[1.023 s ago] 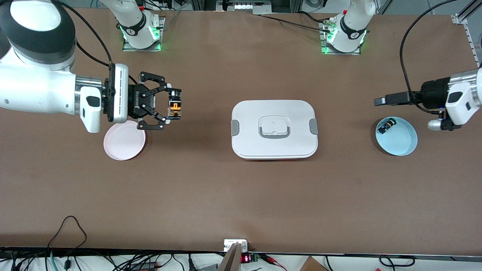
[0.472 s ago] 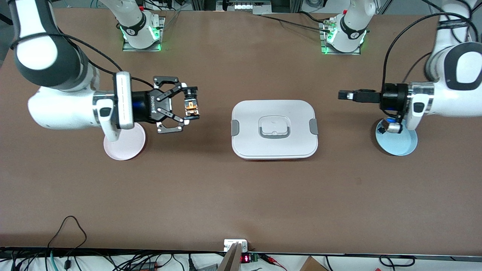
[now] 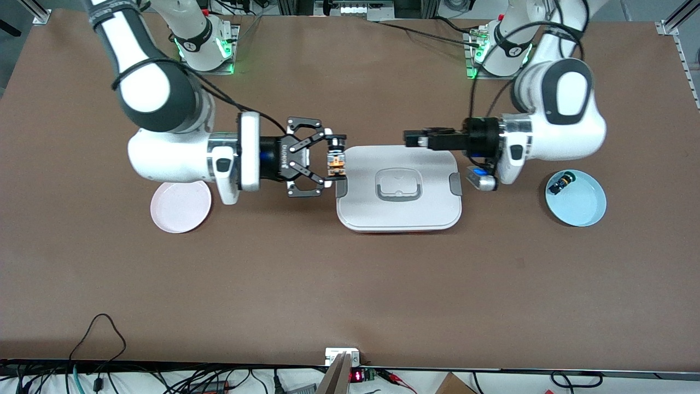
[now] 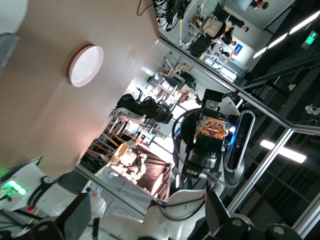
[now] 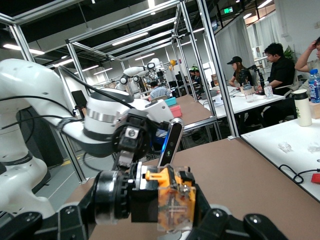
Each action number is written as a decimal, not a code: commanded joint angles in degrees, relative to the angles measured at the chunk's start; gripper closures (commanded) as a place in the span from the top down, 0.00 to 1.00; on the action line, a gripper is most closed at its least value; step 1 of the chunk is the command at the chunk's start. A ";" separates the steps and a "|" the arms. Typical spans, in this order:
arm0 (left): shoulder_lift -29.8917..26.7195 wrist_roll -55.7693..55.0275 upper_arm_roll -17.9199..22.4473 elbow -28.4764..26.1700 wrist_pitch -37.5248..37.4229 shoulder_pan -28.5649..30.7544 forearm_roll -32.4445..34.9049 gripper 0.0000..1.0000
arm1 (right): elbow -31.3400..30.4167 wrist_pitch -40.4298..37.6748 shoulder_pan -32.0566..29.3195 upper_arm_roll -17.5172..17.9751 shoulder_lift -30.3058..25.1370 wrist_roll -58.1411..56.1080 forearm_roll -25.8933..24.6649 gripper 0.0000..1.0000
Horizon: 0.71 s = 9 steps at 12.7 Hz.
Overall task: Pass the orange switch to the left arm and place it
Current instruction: 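Close the left gripper on the switch held by the right gripper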
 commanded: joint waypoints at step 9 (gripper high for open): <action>1.94 -0.63 -2.85 6.86 14.86 -5.80 -11.43 1.00 | 0.05 6.20 4.79 -0.43 0.20 -0.97 6.55 0.29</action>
